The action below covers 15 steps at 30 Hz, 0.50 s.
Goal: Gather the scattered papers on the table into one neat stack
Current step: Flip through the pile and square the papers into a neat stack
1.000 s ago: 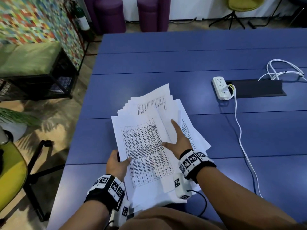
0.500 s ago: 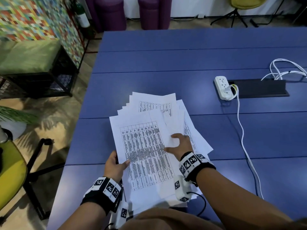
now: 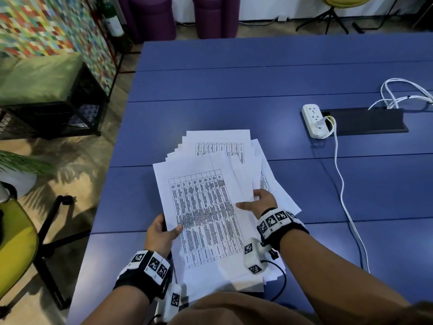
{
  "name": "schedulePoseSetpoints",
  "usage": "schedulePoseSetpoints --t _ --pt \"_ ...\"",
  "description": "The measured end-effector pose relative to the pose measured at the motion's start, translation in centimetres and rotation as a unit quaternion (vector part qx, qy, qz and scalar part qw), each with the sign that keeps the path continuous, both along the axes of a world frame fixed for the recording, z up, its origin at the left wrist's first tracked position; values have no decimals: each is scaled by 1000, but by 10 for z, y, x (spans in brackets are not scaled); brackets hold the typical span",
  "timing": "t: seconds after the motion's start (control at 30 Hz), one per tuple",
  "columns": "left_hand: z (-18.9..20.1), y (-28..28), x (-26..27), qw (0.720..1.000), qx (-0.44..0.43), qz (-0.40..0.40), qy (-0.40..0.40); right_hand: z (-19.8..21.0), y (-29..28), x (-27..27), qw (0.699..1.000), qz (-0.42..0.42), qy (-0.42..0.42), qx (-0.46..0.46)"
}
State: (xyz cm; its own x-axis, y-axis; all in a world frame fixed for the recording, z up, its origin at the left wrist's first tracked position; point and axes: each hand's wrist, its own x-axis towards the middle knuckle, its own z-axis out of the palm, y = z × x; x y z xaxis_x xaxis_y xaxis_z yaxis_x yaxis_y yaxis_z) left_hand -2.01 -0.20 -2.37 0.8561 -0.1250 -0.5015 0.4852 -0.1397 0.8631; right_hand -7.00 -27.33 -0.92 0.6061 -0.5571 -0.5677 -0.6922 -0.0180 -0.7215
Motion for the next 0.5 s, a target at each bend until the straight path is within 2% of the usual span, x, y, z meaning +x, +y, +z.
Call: schedulePoseSetpoints --t 0.1,0.2,0.23,0.27,0.33,0.4,0.43,0.5 --pt "-1 2 0 1000 1 1 -6 4 3 -1 999 1 -25 -21" --pt "-3 3 -2 1000 -1 -1 -16 18 13 -9 986 26 -44 -160" --pt "-3 3 -2 1000 -2 0 -19 22 16 -10 982 33 -64 -173" --pt "-2 3 -2 1000 -3 0 -19 26 17 -11 983 33 -97 -154" --pt "-4 5 -1 1000 -7 -4 -17 32 18 -10 991 46 -125 -27" --pt "-5 7 0 1000 -7 -7 -15 32 17 -7 986 74 -111 96" --pt "-6 8 1 1000 -6 -11 -16 34 17 -5 984 90 -90 128" --pt "-5 8 2 1000 1 -16 -16 31 18 -1 985 127 -40 106"
